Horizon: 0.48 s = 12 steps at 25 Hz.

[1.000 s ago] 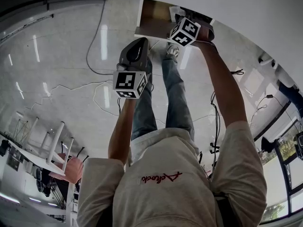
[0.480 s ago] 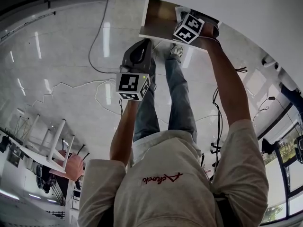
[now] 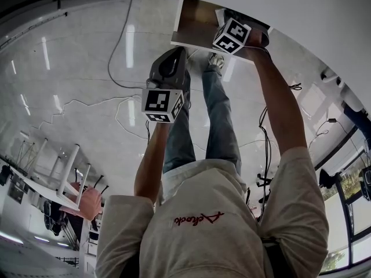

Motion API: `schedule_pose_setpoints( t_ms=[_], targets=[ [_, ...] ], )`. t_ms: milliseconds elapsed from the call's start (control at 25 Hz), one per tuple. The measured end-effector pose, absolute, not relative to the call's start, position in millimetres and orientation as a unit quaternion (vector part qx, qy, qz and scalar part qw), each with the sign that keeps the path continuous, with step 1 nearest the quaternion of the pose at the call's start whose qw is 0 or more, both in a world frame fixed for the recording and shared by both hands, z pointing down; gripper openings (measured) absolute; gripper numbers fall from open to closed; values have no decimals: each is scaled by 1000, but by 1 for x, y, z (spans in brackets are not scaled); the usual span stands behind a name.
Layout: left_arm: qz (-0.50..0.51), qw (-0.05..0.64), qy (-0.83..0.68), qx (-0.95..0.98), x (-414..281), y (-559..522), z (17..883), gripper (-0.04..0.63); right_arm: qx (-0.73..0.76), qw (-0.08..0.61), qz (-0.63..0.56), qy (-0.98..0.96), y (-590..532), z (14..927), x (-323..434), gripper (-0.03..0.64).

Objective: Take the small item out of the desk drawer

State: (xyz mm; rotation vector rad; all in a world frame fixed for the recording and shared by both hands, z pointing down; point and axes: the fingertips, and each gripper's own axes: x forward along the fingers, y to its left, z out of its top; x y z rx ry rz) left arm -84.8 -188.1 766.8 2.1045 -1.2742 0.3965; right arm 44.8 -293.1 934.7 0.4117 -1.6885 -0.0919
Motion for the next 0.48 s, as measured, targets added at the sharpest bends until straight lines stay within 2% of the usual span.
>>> schedule_pose_setpoints(
  t_ms=[480],
  targets=[
    [141, 309, -485, 806, -82, -183, 750, 9, 195, 625, -55, -754, -284, 905, 33, 15]
  ],
)
